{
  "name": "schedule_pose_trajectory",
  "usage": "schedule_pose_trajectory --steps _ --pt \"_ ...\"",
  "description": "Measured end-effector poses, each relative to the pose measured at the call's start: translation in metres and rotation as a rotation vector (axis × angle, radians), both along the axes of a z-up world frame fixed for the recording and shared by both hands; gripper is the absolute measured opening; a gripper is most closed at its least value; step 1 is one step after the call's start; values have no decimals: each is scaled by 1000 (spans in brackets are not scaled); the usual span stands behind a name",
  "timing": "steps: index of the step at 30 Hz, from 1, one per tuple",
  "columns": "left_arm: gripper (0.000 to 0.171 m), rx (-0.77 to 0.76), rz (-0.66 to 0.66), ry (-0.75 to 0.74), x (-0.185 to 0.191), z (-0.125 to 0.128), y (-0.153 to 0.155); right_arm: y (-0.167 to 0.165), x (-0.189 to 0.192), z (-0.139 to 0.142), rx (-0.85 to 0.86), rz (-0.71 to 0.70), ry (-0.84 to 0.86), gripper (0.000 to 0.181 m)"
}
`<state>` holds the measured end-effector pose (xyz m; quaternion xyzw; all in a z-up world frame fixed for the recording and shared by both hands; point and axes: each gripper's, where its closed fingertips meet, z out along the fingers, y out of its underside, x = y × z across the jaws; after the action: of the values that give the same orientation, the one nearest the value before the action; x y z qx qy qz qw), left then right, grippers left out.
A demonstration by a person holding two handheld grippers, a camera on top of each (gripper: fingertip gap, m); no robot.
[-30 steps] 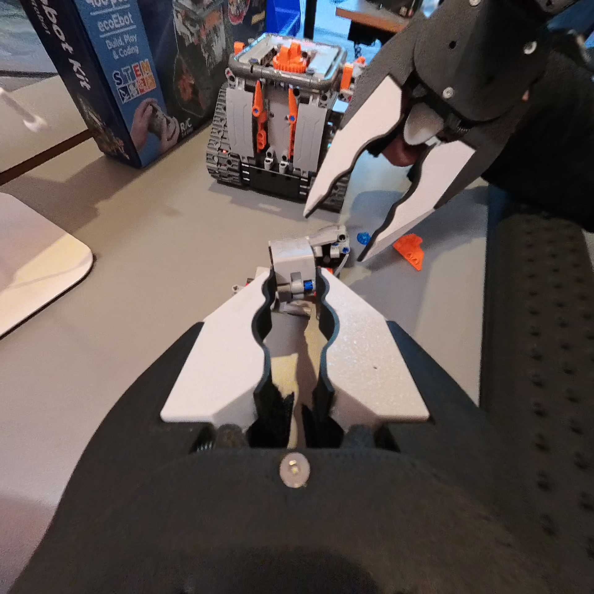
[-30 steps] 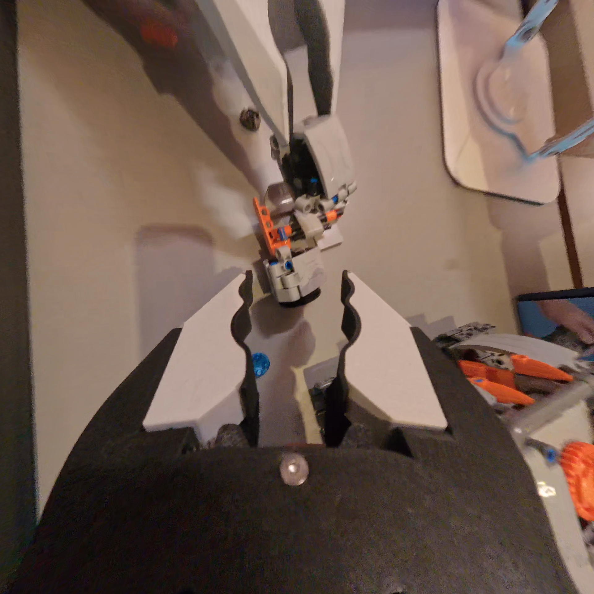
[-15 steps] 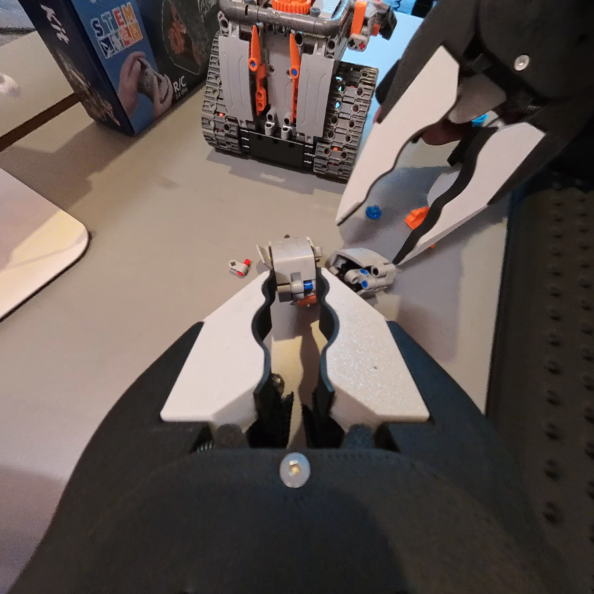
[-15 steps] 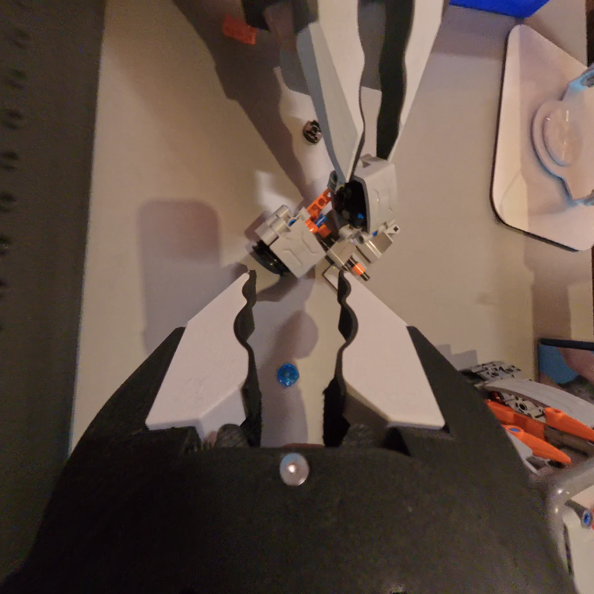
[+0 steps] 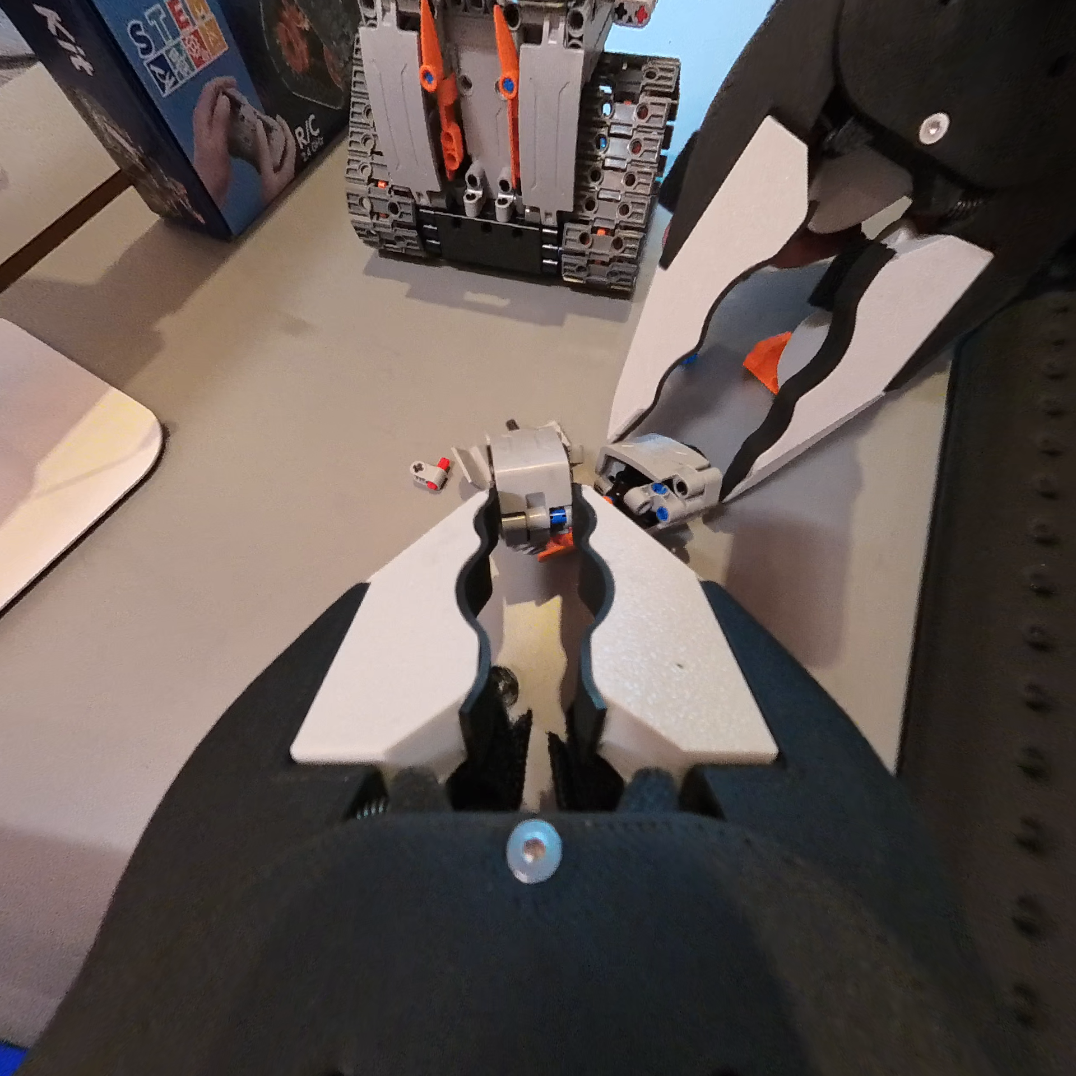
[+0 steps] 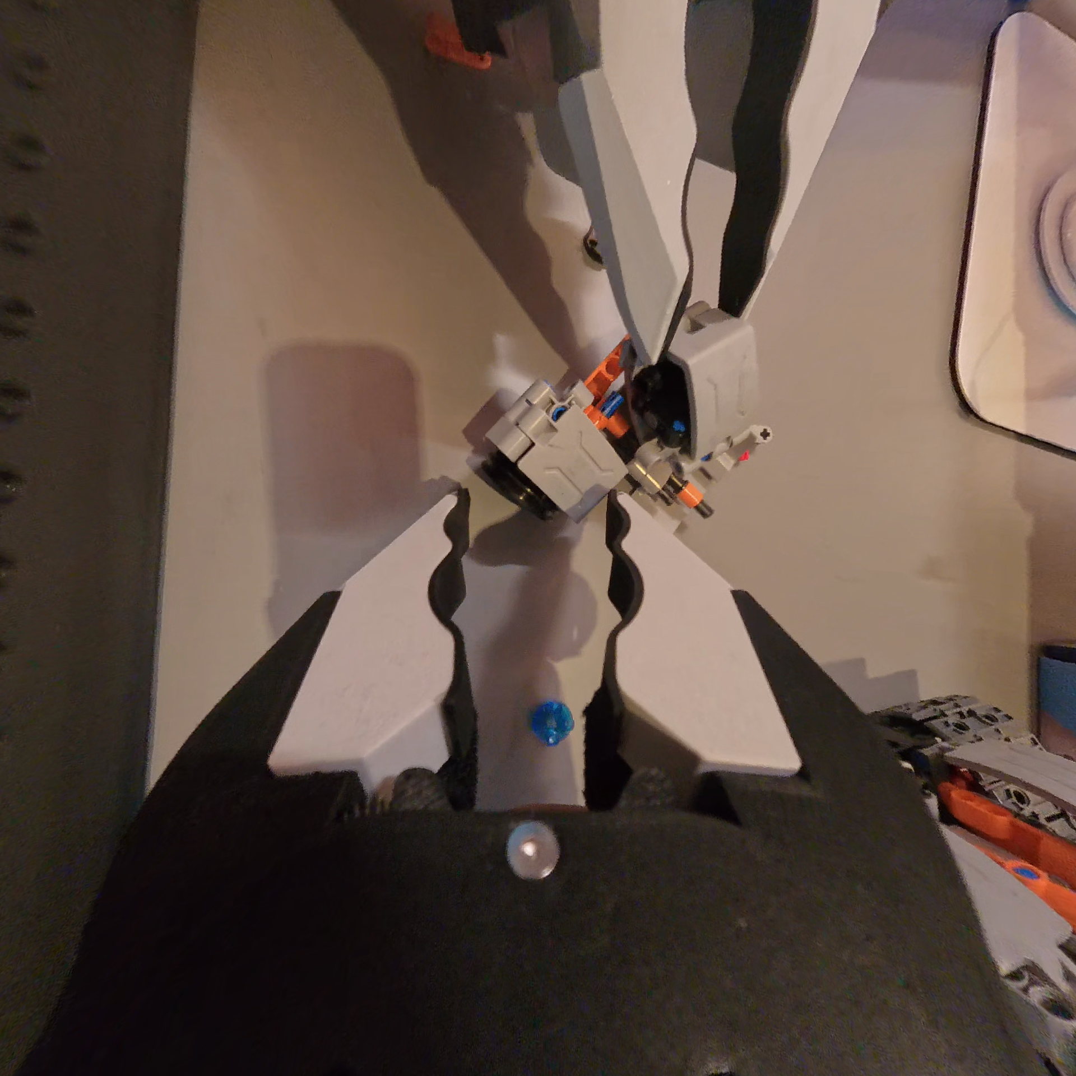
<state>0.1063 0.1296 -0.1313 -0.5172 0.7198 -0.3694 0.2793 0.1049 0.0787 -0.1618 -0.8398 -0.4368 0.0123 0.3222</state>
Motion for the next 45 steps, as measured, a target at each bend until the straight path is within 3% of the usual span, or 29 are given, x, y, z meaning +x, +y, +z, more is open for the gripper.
schedule_pose_trajectory --steps 5,21,30,39,45 --pt "22 39 1 9 -3 -1 0 1 -5 5 34 15 -6 36" --pt "22 228 28 29 -14 5 15 2 -23 8 51 55 56 41" --pt "22 236 56 63 -21 8 21 10 -12 -2 6 -45 73 52" --pt "22 250 54 136 -30 -1 23 18 -18 1 54 -47 79 23" --pt "22 248 43 193 -37 -10 23 11 -36 5 54 33 122 28"
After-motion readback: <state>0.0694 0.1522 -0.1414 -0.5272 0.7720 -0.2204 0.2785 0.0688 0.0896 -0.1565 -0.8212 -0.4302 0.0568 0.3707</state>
